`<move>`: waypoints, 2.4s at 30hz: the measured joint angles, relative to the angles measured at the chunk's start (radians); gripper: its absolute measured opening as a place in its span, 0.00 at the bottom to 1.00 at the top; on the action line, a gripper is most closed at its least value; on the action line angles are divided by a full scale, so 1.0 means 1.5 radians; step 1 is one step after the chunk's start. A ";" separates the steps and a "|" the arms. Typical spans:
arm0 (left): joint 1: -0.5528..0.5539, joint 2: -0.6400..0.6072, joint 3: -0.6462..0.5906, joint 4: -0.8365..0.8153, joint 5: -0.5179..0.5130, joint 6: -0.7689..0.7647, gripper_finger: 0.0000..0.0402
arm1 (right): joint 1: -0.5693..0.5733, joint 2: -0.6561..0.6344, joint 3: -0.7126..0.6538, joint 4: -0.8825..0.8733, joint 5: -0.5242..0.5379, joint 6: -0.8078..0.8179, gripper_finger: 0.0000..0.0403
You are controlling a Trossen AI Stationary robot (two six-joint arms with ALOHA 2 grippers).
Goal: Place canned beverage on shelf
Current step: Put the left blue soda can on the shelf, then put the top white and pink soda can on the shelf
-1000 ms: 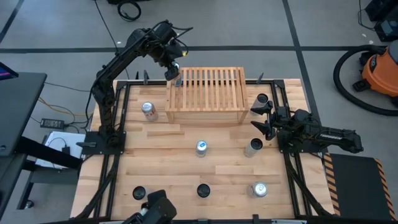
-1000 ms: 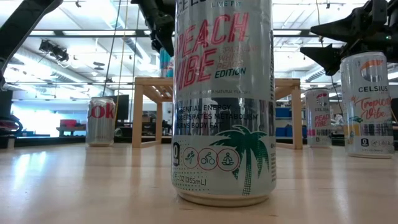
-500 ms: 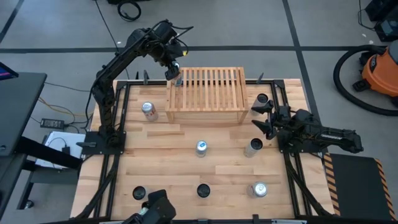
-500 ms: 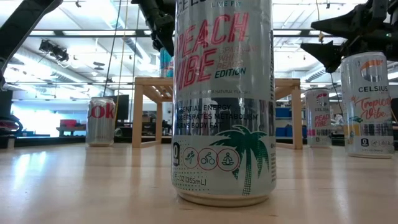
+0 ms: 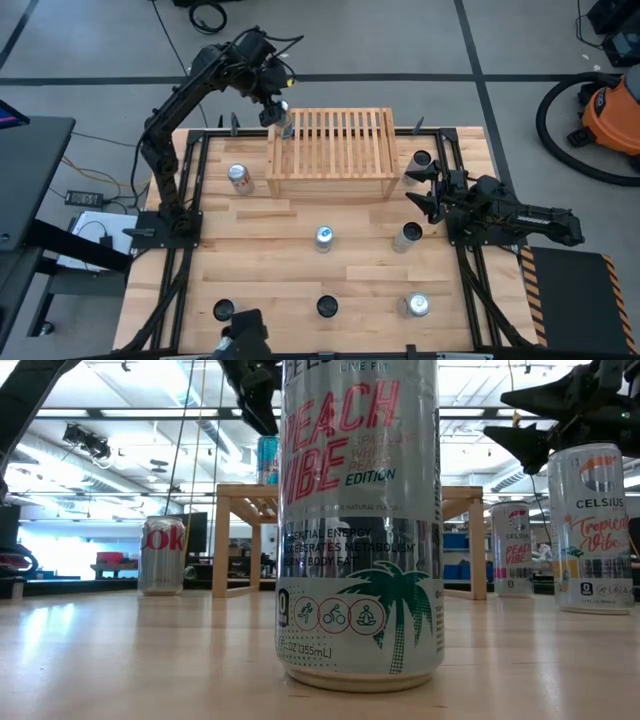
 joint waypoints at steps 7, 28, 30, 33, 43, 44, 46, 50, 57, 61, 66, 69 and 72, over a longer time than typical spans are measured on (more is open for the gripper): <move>-0.011 -0.036 0.000 0.051 0.000 -0.015 0.72 | 0.000 0.000 0.001 0.079 0.064 -0.038 0.83; -0.235 -0.096 0.001 0.023 0.001 -0.050 0.72 | -0.001 0.065 0.345 -0.398 0.172 -0.108 0.83; -0.248 -0.096 0.001 0.008 0.001 -0.051 0.72 | -0.001 0.089 0.389 -0.465 0.172 -0.118 0.83; -0.266 -0.096 0.001 -0.005 0.001 -0.069 0.72 | -0.001 0.132 0.450 -0.567 0.173 -0.121 0.83; -0.295 -0.096 0.001 -0.012 0.000 -0.138 0.72 | -0.001 0.296 0.597 -0.780 0.173 -0.143 0.83; -0.298 -0.096 0.001 -0.012 0.000 -0.138 0.72 | -0.001 0.309 0.604 -0.793 0.173 -0.144 0.83; -0.304 -0.096 0.001 -0.012 0.000 -0.138 0.72 | -0.001 0.329 0.610 -0.814 0.174 -0.145 0.83; -0.314 -0.096 0.001 -0.012 0.001 -0.138 0.72 | -0.017 0.352 0.606 -0.844 0.239 -0.122 0.83; -0.317 -0.096 0.001 -0.012 0.001 -0.137 0.72 | -0.087 0.355 0.596 -0.892 0.241 -0.115 0.83; -0.316 -0.095 0.001 -0.012 0.000 -0.118 0.72 | -0.139 0.359 0.595 -0.888 0.219 -0.114 0.83; -0.316 -0.095 0.001 -0.011 0.000 -0.098 0.72 | -0.207 0.387 0.595 -0.885 0.134 -0.146 0.83; -0.316 -0.095 0.001 -0.011 0.000 -0.097 0.72 | -0.243 0.411 0.595 -0.886 0.028 -0.190 0.83; -0.316 -0.095 0.001 -0.012 0.000 -0.097 0.72 | -0.272 0.439 0.595 -0.887 -0.059 -0.249 0.83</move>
